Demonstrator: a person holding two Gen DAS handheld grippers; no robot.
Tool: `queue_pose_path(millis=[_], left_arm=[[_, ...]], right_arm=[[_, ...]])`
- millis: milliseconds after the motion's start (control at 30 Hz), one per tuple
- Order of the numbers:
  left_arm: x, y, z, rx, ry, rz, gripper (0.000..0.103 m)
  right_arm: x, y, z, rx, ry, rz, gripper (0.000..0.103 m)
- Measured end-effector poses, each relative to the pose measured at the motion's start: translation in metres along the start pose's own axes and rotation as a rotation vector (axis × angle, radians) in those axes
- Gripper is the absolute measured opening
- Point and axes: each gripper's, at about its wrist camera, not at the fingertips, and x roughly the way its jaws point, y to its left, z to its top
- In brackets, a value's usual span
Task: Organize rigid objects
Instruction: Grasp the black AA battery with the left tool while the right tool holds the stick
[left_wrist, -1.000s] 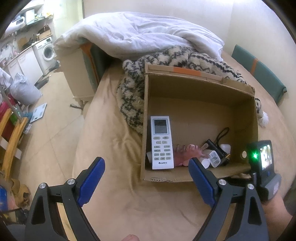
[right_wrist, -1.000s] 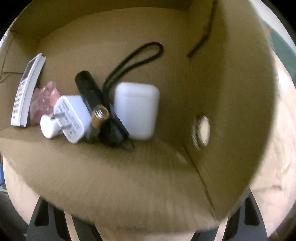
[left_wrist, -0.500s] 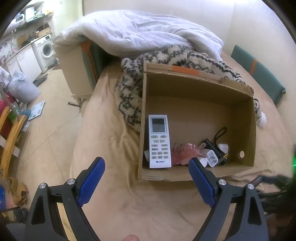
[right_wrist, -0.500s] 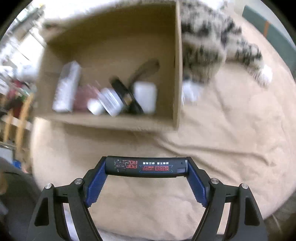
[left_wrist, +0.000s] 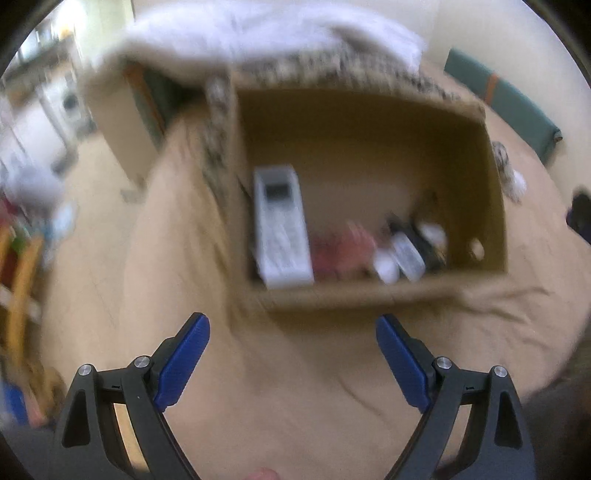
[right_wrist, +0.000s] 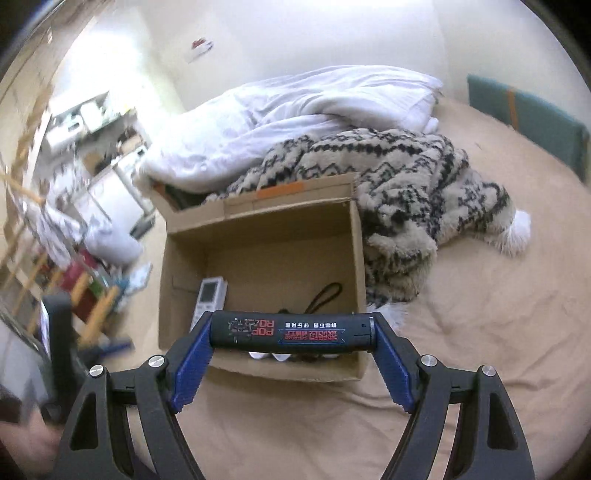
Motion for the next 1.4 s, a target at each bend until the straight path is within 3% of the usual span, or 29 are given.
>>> queue_pose_path(millis=[67,133,300,400,533,933,967,1133,1267,1400], left_arm=[[0.01,-0.023,-0.013,0.016,0.061,-0.05,0.09],[0.023,-0.047,-0.022,0.061,0.071,-0.034,0.09],[0.062,-0.088,-0.024,0.102,-0.032,0.009,0.09],[0.088,-0.092,-0.015,0.088,-0.081,0.028,0.09],[0.118,-0.095,-0.006,0.086,-0.069,0.035,0.087],[0.145,-0.086,0.018,-0.047,-0.09,0.078,0.087],[0.145,-0.086,0.018,-0.049,-0.095,0.089,0.084],[0.135,-0.083,0.005,-0.053,-0.111,0.101,0.039],[0.131,-0.077,0.005,-0.061,-0.1,0.084,0.039],[0.122,-0.065,0.001,-0.059,-0.087,0.121,0.039]], right_arm=[[-0.003,-0.005,0.002,0.032,-0.005,0.011,0.086],[-0.004,-0.008,0.004,0.05,-0.006,0.016,0.086],[0.0,-0.007,0.005,0.059,0.004,0.027,0.086],[0.0,-0.008,0.004,0.047,0.006,0.023,0.086],[0.001,-0.012,0.003,0.053,0.024,0.032,0.086],[0.01,-0.014,0.003,0.062,0.061,0.044,0.086],[0.011,-0.014,0.003,0.062,0.064,0.044,0.086],[0.014,-0.014,0.003,0.065,0.073,0.042,0.086],[0.015,-0.012,0.002,0.04,0.083,0.036,0.086],[0.016,-0.009,0.0,0.022,0.083,0.023,0.085]])
